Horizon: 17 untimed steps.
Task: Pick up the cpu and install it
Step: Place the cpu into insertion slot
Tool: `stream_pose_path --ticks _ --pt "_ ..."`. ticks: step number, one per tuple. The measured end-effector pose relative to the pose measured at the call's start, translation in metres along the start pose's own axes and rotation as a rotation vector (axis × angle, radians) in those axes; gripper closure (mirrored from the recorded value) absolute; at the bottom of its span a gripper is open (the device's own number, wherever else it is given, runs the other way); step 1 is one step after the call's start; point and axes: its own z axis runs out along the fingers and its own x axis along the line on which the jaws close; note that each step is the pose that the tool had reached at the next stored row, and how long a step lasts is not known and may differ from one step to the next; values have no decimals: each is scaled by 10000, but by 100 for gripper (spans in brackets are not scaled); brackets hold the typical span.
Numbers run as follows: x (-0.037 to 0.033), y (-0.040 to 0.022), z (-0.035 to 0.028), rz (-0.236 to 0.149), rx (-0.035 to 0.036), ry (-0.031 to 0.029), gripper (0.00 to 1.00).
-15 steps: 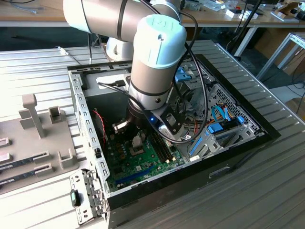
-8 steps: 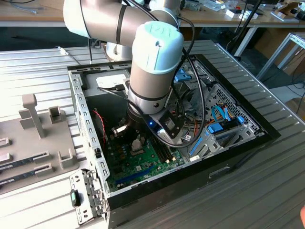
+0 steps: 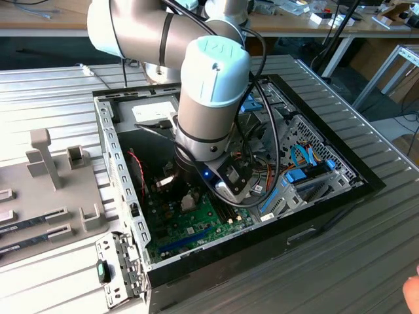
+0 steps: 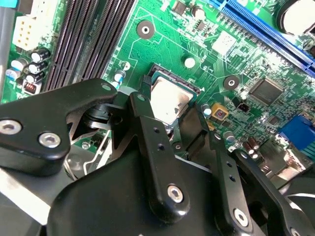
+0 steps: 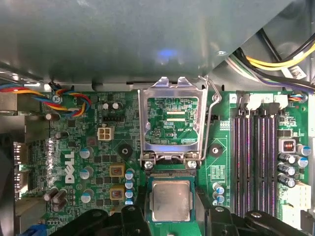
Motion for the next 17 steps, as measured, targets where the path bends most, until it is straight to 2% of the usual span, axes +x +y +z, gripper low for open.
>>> stream_pose_path --ticks 5,12,17 --pt "-4 -4 30 -18 7 1 53" --pt "-5 -5 31 -341 0 -7 53" --pt "-7 -41 32 -344 -2 -8 53"
